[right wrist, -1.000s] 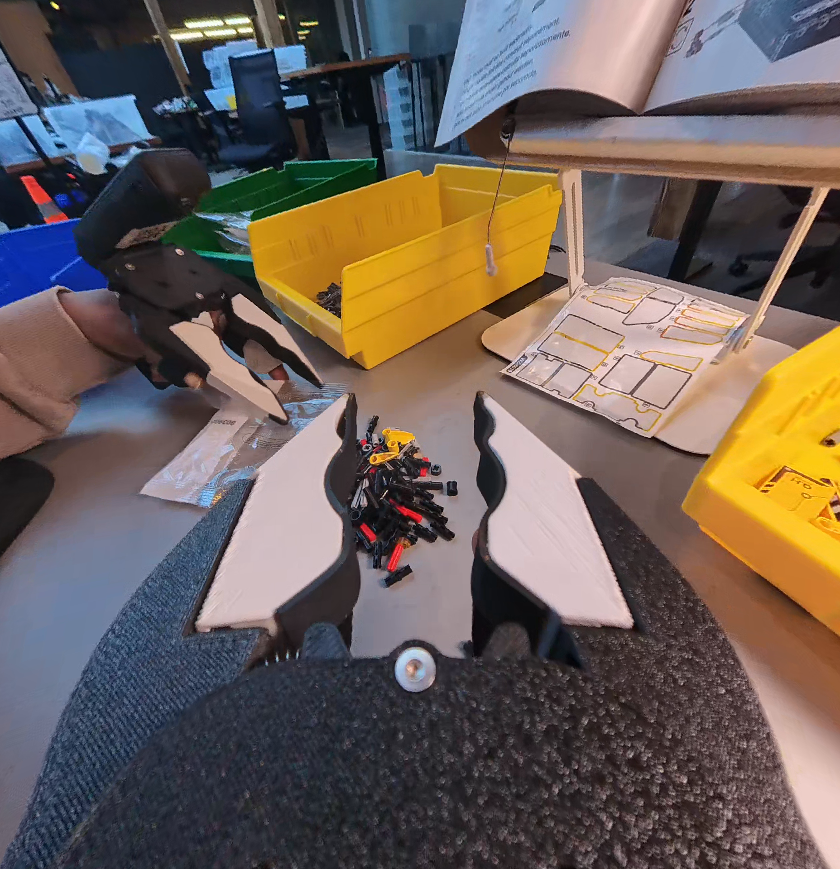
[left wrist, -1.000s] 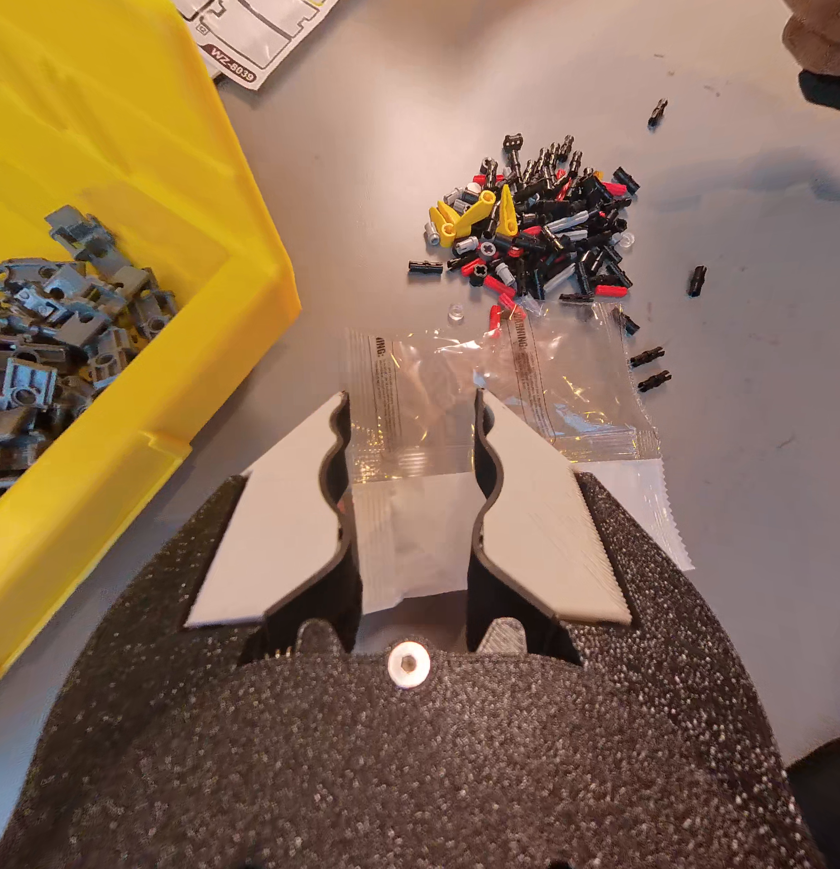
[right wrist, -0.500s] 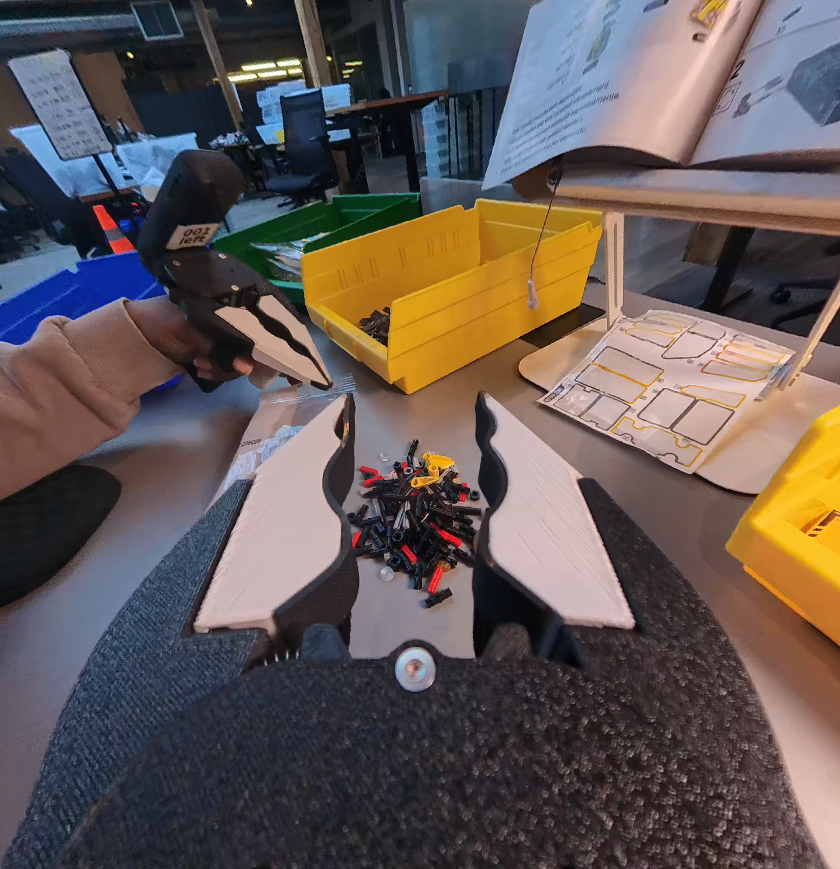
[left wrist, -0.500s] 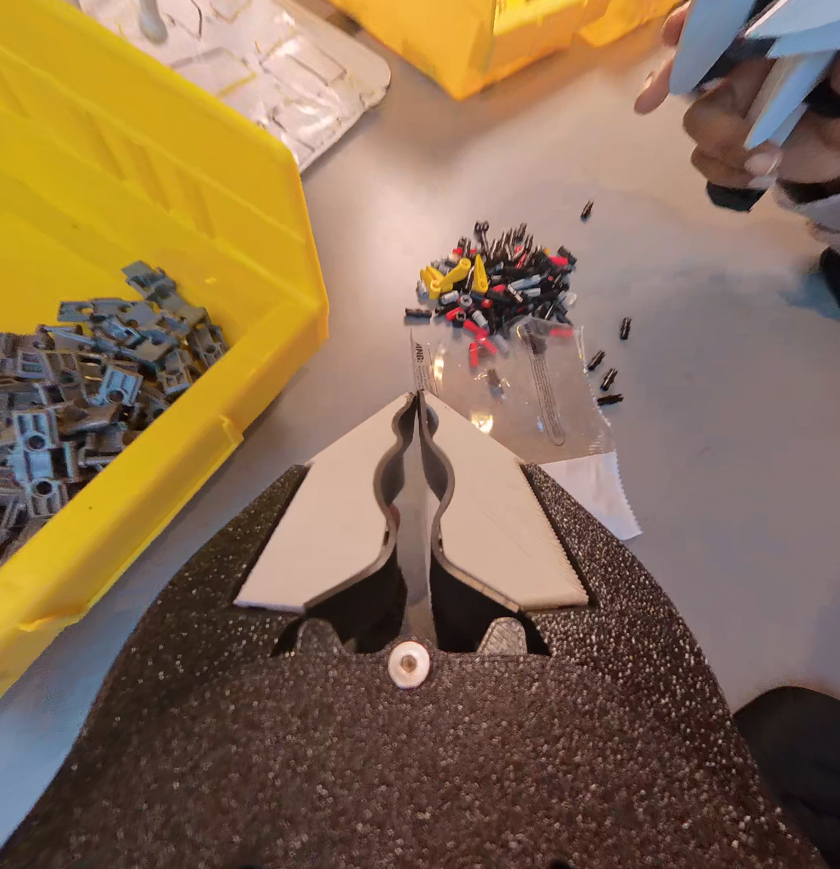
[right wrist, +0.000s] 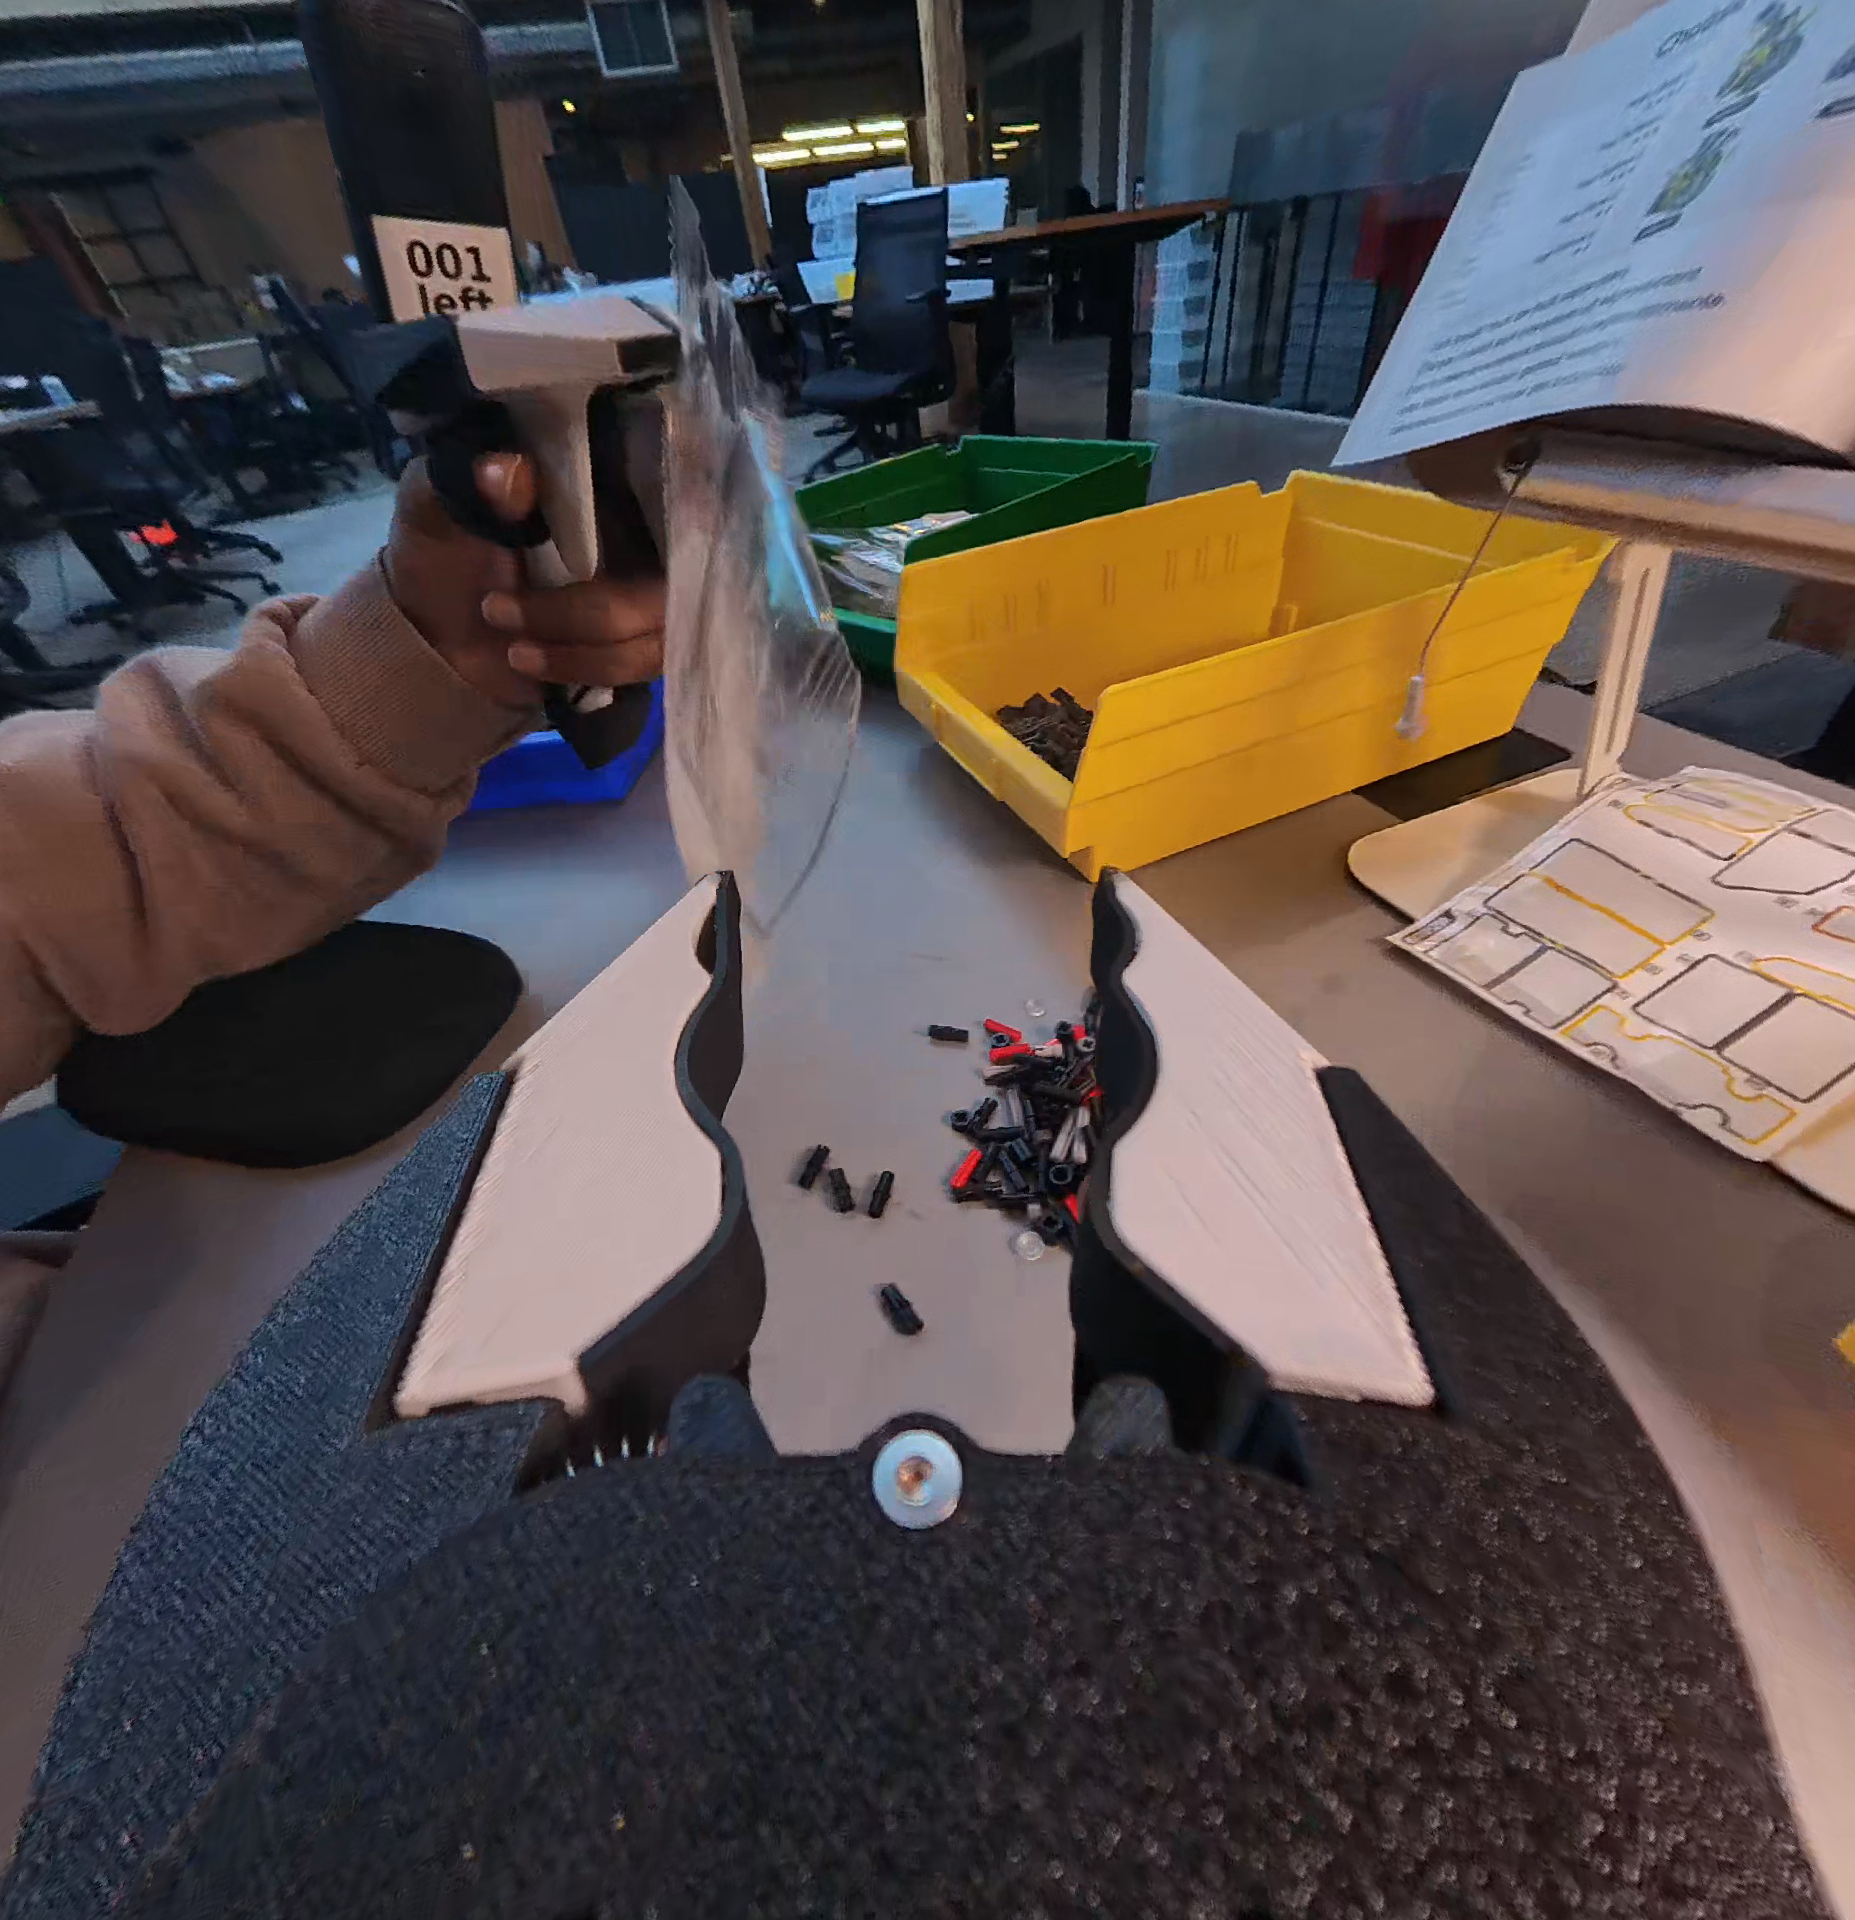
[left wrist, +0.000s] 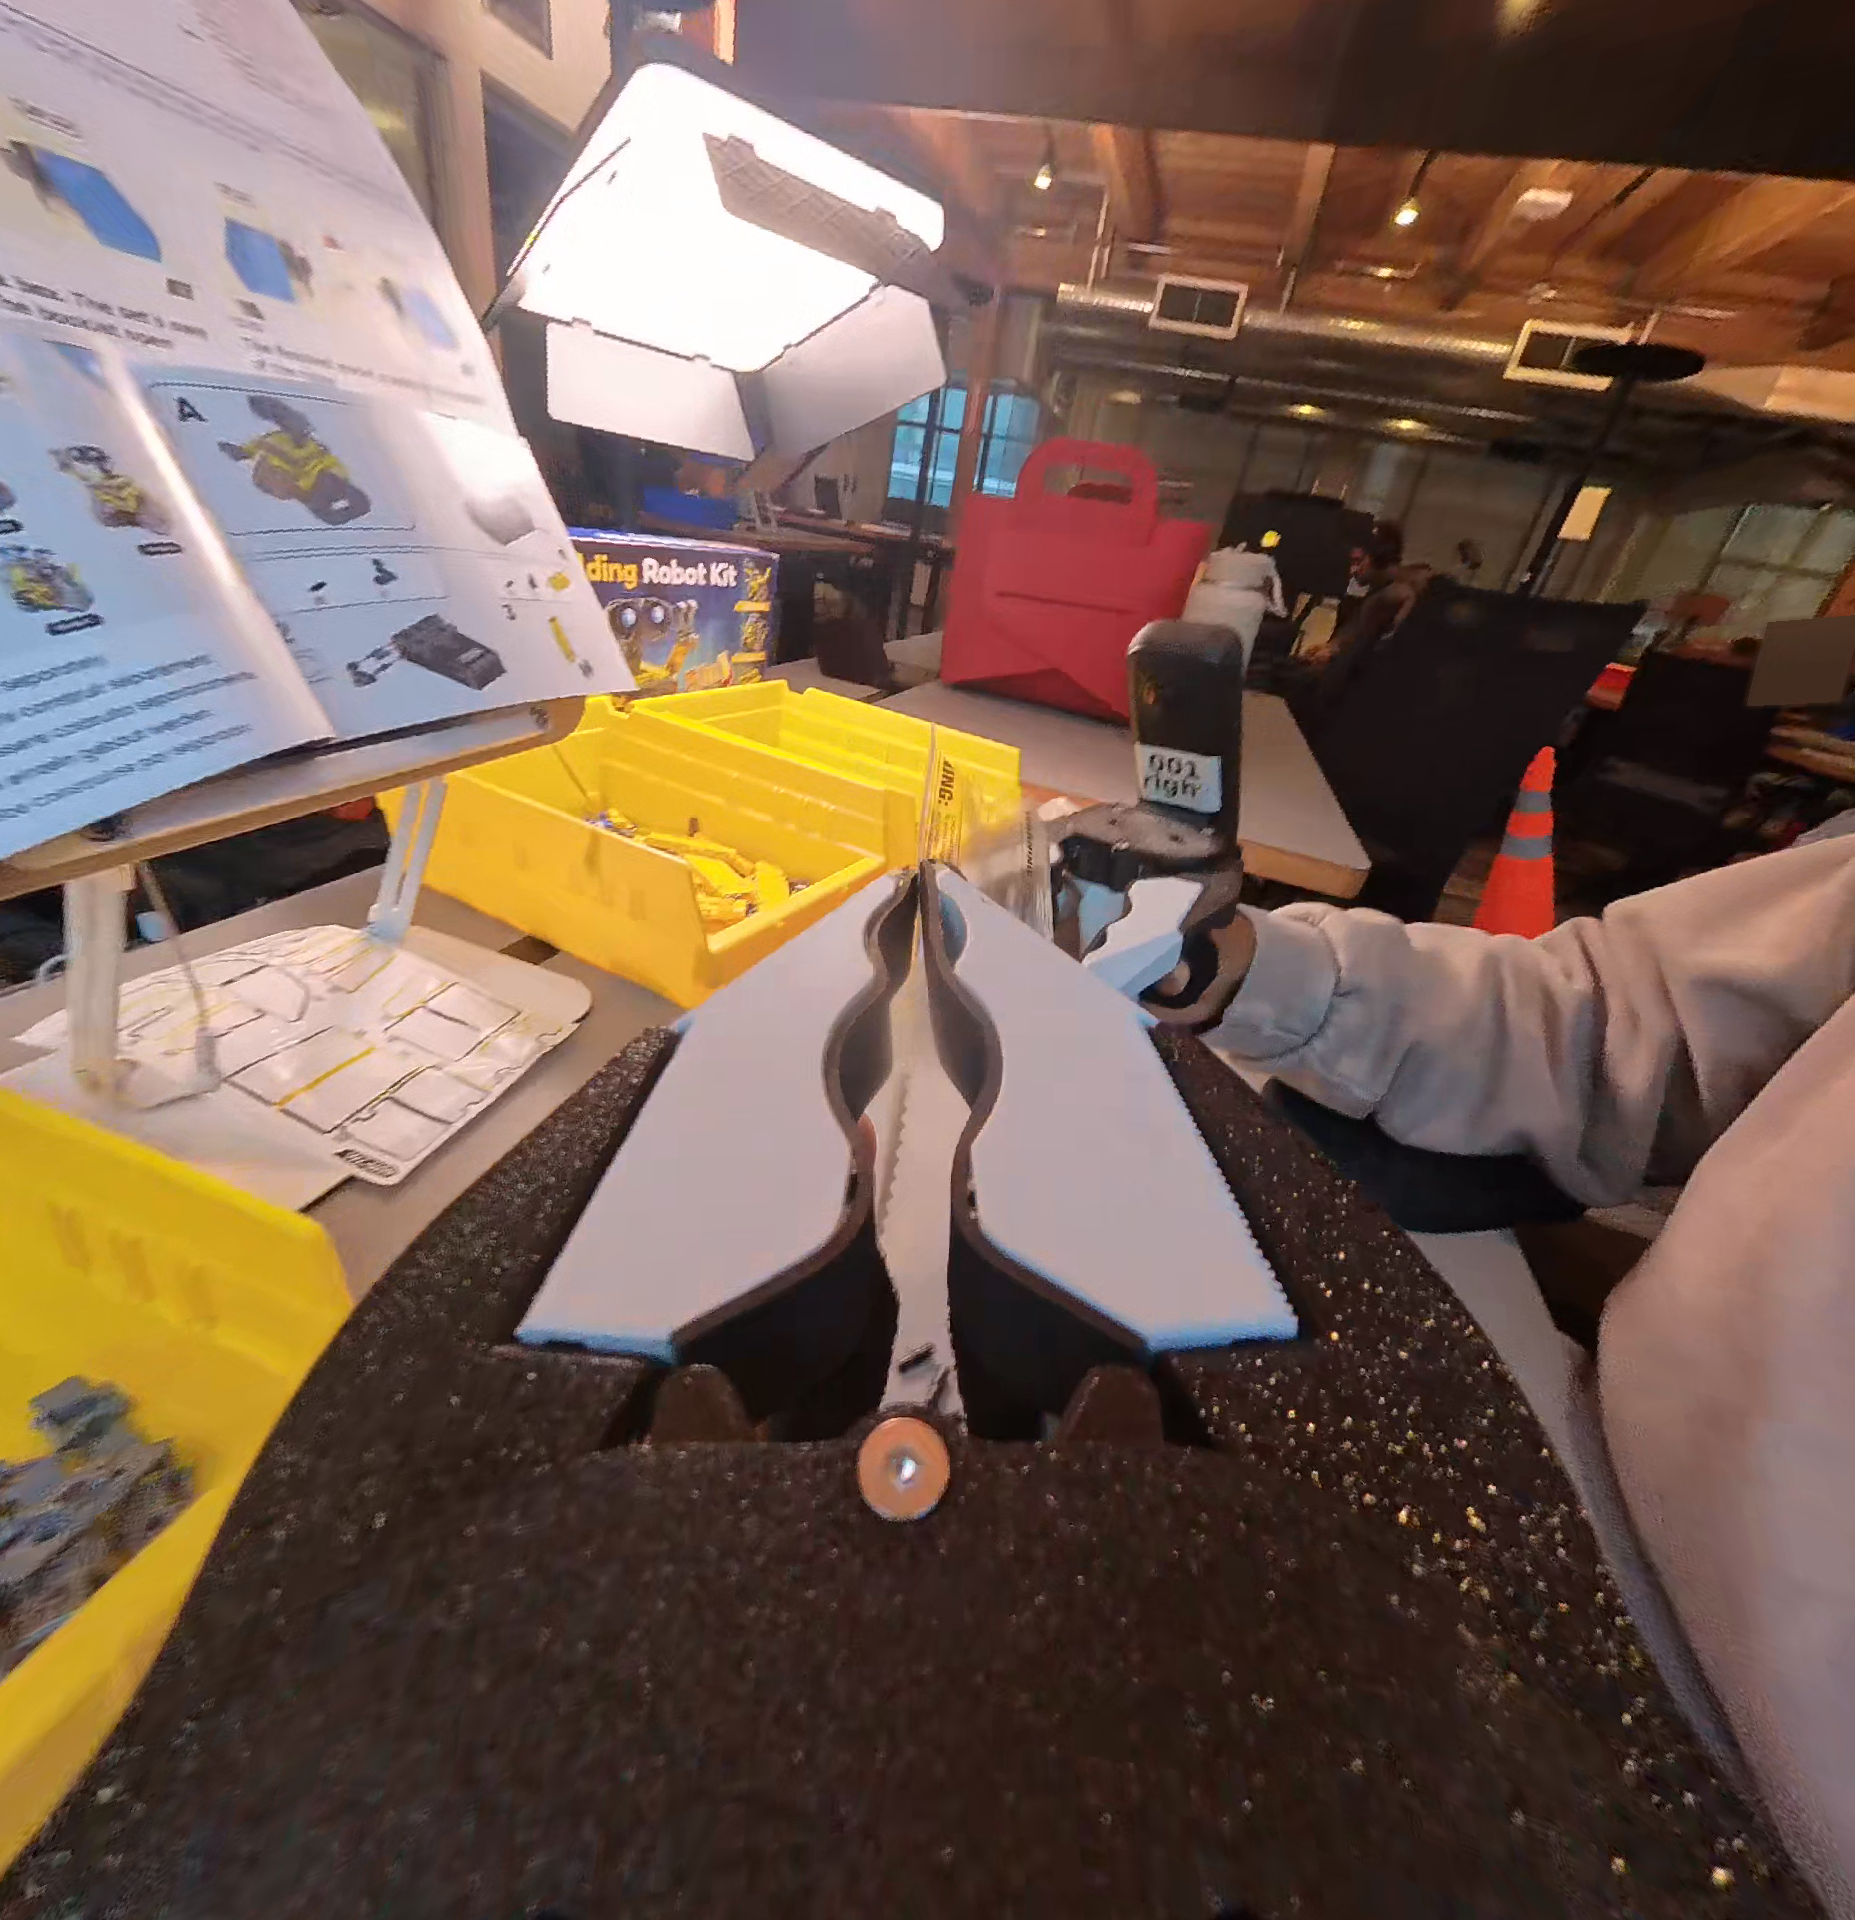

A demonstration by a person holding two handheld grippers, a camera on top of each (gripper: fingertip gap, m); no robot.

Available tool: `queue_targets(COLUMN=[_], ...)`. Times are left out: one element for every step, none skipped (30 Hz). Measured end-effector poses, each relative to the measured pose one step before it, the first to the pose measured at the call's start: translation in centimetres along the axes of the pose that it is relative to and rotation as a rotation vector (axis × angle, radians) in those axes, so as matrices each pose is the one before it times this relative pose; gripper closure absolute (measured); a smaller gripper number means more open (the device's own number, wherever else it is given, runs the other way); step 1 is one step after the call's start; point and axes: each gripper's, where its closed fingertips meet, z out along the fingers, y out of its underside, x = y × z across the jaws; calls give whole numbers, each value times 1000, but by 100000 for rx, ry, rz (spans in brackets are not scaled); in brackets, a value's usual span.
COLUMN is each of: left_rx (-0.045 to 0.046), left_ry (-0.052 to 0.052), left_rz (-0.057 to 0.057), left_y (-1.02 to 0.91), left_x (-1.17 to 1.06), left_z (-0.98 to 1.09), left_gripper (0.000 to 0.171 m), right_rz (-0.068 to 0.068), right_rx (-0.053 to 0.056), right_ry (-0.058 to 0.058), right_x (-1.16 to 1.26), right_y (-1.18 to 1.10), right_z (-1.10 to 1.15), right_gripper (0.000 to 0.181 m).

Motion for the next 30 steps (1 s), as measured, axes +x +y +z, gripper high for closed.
queue_targets(left_rx=[1812,1863,397,123,1343,1238,1136,245,-784,-1321,-1021,-628,-799,-1791,-2963,-2987,-1914,-724,-105,-243,-226,-846,-1588,-2358,-3372,-4251,-3667,-2814,-2757,-2650], left_ry=[1747,107,-518,781,1814,4395,5396,3643,1010,-76,427,1267,1177,246,-564,-735,-800,-1292,-2504,-3997,-5129,-5738,-5568,-4718,-2879,326,879,-1015,-338,-1613], left_rz=[-1838,-1145,-1133,-1754,-2528,-3829,-4068,-2631,-355,862,634,-80,-321,527,1864,2207,1473,831,947,2027,3691,5704,7540,8031,5959,2763,726,1438,3237,4410], left_y=[155,374,715,838,723,668,553,501,504,460,335,215,214,352,536,530,322,107,-54,-123,-206,-195,-140,-60,134,340,326,267,243,142], left_x=[856,570,347,387,359,545,570,287,-62,-163,-36,136,175,79,-27,-37,-73,-177,-364,-551,-622,-588,-431,-249,-2,405,446,190,352,182], left_z=[306,275,229,171,107,29,-56,-98,-116,-118,-96,-28,49,106,117,80,34,-36,-110,-186,-232,-223,-197,-148,-41,156,323,371,273,151], left_gripper=[171,171,171,171,171,171,171,171,171,171,168,164,161,157,153,149,147,147,146,144,144,144,144,144,147,149,149,149,150,150], right_rz=[1734,1123,503,305,-231,-1290,-1957,-848,858,1163,879,1090,1446,953,55,43,808,931,560,-59,-555,-863,-1560,-1696,-702,-119,-410,-1295,-1513,-486], right_rx=[1625,2966,3243,2567,874,-810,-1858,-1288,-661,443,1530,1499,360,-546,-732,-588,-889,-935,-1038,-1505,-2676,-3362,-2724,-1077,-326,-193,-319,-740,-1029,-1188], right_ry=[-2905,-4945,-6092,-5002,-2836,-1012,-1127,-2641,-3547,-2808,-1917,-2150,-2495,-2529,-1229,-55,59,178,812,1850,3242,4980,4139,3178,2089,1159,560,637,963,975], right_x=[-671,-1009,-1177,-939,-500,-125,-67,-296,-420,-337,-196,-216,-242,-273,-114,68,136,147,214,320,490,706,548,353,202,78,-28,-79,-46,7], right_y=[324,74,-88,-138,-21,125,266,220,167,43,-109,-145,12,149,223,220,273,288,300,327,430,474,358,118,7,-10,27,108,132,122], right_z=[-208,-321,-371,-315,-205,-146,-124,-130,-142,-132,-147,-129,-104,-79,-69,-55,-11,23,72,109,140,150,153,130,136,158,180,213,209,163], right_gripper=[120,135,157,171,180,181,181,181,181,181,181,181,181,181,181,181,181,181,181,181,181,181,181,181,181,181,181,181,181,181])
